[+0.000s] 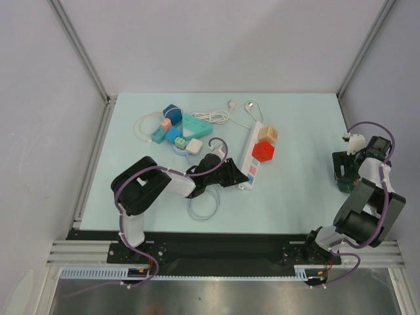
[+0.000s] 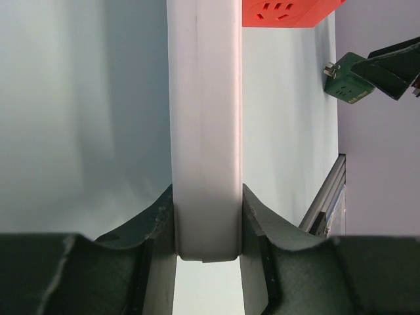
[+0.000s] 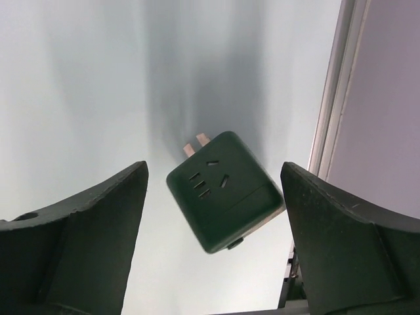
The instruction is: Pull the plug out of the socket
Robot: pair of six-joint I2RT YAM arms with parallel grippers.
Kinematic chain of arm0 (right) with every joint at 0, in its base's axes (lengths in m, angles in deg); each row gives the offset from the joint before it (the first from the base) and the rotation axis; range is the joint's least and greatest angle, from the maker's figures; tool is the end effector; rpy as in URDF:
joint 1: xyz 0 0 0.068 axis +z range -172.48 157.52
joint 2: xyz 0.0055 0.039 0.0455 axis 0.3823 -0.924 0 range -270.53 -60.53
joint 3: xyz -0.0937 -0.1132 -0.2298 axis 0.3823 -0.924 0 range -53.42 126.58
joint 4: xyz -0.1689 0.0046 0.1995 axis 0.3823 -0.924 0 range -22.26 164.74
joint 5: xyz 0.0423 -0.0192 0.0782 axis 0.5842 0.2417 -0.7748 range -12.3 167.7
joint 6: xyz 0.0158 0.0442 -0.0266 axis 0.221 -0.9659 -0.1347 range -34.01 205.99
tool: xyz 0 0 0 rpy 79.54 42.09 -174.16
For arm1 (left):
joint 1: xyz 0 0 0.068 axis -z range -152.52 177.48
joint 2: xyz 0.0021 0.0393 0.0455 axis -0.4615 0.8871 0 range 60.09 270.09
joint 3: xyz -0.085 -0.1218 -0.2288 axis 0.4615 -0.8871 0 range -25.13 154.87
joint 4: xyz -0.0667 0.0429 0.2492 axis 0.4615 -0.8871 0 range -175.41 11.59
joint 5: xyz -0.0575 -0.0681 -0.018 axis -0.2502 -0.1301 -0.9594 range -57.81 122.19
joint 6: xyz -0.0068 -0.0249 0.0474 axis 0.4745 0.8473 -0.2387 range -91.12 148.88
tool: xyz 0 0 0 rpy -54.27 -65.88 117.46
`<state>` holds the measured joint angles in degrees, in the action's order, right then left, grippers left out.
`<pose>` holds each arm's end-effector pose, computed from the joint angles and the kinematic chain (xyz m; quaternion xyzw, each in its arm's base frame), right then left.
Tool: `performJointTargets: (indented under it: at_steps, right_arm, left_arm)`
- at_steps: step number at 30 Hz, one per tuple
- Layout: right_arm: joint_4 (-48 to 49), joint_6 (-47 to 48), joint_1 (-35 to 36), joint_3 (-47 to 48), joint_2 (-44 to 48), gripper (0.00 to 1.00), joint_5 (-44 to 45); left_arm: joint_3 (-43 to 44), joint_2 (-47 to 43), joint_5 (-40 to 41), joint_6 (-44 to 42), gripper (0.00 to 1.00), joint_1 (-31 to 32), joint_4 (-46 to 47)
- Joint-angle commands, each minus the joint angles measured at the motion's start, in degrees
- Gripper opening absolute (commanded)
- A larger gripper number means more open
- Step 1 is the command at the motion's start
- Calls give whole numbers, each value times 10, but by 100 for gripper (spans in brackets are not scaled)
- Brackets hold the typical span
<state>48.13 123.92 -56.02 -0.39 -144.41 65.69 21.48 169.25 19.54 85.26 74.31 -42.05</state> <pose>0.2471 -0.1548 0.2101 -0.0658 0.9529 -0.0812 0.2848 0.2478 -0.2754 0.1250 -0.0124 0.8457 -0.4697 0.2529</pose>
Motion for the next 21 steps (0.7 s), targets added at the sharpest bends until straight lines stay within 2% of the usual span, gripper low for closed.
performJointTargets:
  at_steps: [1,9,13,17,20,21]
  right_arm:
    - [-22,-4,0,19,34,87,-29]
    - [-82,7,22,54,86,89,-112]
    - [-111,-8,71,66,118,89,-165]
    - [-125,-92,143,75,129,89,-247]
    - [-89,-158,205,73,118,89,-311]
    - [-72,-216,231,69,108,89,-328]
  left_arm:
    - [4,-20,-14,-33,0,-1,42]
    - [3,-23,-19,-37,0,-2,45]
    - [3,-24,-20,-38,0,-2,49]
    - [3,-21,-23,-29,0,-2,57]
    - [2,-20,-23,-23,0,-2,64]
    - [2,-20,-23,-22,0,-2,66]
